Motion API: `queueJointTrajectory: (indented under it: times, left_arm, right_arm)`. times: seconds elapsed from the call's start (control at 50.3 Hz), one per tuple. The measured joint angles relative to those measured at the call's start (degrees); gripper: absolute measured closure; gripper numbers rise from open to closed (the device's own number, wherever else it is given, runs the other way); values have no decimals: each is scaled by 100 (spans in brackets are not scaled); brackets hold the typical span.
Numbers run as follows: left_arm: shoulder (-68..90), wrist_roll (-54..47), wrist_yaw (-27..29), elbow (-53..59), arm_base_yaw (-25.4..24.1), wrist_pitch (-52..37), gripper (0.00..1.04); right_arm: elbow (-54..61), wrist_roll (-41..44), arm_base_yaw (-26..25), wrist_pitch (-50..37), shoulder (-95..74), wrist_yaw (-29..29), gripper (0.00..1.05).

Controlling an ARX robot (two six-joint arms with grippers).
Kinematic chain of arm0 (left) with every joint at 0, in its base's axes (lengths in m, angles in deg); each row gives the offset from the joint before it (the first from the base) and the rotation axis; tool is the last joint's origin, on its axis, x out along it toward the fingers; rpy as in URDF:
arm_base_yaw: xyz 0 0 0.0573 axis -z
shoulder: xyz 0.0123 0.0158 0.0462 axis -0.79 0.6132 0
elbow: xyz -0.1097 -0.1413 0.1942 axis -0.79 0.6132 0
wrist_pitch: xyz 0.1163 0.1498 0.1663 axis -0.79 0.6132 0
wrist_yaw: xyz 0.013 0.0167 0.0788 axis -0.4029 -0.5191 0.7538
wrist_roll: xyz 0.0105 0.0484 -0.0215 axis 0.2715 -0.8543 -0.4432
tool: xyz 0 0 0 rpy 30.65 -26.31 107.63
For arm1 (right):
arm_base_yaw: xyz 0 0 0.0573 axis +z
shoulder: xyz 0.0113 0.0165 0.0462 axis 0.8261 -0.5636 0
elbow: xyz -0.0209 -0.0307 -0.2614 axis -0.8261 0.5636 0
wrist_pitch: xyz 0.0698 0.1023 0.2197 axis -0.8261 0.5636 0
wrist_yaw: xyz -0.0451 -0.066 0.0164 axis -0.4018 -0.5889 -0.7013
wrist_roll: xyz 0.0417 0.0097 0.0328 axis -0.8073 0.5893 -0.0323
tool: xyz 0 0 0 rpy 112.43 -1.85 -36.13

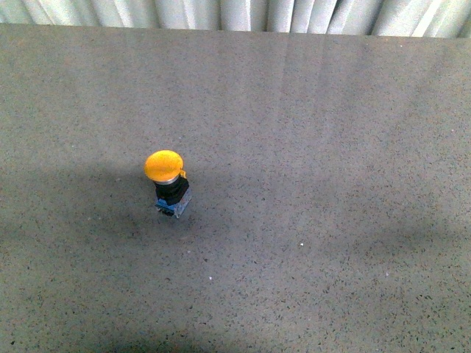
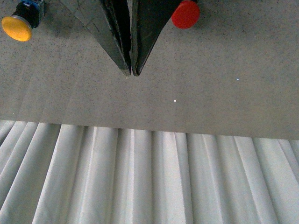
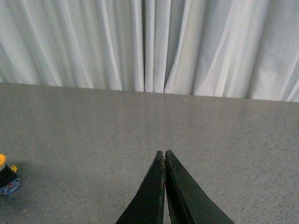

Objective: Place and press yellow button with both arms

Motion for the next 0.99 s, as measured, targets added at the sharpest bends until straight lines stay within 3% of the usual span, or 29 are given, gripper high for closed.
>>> queueJointTrajectory:
  times: [0.08, 0.119, 0.239, 0.637, 0.995]
  left_arm:
    - [0, 0, 2, 0, 0, 0, 103]
    - [0, 2, 0, 0, 0, 0, 97]
    - [0, 2, 0, 0, 0, 0, 70]
    - [0, 0, 2, 0, 0, 0, 8]
    - [0, -11, 2, 0, 0, 0, 9]
  right_arm:
    - [0, 0, 0, 4, 11, 0, 103]
    - [0, 2, 0, 7, 13, 2, 99]
    - [0, 2, 0, 7, 17, 2, 71]
    - [0, 2, 0, 9, 17, 2, 11]
    - [0, -4, 0, 9, 17, 2, 9]
